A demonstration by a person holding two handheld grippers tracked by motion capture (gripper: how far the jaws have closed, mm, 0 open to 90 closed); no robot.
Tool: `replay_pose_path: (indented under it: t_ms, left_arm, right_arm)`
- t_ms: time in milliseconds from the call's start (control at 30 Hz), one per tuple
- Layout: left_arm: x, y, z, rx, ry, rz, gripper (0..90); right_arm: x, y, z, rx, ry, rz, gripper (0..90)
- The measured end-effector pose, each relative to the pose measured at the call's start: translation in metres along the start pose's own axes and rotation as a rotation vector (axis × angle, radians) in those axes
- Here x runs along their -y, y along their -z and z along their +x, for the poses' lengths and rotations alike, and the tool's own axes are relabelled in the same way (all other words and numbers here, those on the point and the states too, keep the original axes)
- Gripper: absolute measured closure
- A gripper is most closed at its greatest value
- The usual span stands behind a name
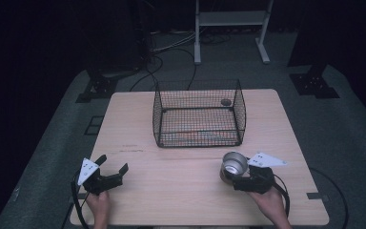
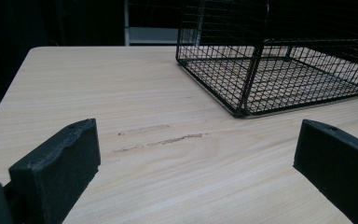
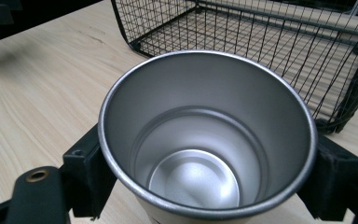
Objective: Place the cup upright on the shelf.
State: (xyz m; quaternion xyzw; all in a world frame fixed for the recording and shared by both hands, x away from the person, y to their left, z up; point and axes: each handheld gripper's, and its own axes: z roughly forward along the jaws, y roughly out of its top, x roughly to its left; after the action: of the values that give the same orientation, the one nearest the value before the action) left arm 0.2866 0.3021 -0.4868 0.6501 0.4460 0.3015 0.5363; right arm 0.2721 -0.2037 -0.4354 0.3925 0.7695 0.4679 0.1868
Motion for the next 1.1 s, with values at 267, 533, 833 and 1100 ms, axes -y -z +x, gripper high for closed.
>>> replay_pose_path:
  t_ms: [267, 533, 833, 1100]
  left_arm:
    - [0.0, 0.0, 0.0, 0.001, -0.003, 0.003, 0.0]
    - [0.0, 0.0, 0.0, -0.001, -0.003, 0.002, 0.0]
    - [0.0, 0.001, 0.0, -0.002, -0.001, 0.002, 0.0]
    - [0.0, 0.001, 0.0, -0.003, 0.004, 0.001, 0.0]
  right_arm:
    - [-0.014, 0.008, -0.001, 0.005, 0.018, 0.003, 17.8]
    - [-0.041, 0.013, -0.001, 0.017, 0.063, 0.0, 17.8]
    - [-0.069, 0.01, 0.0, 0.019, 0.083, 0.001, 17.8]
    - [-0.093, 0.007, -0.004, 0.017, 0.085, -0.019, 17.8]
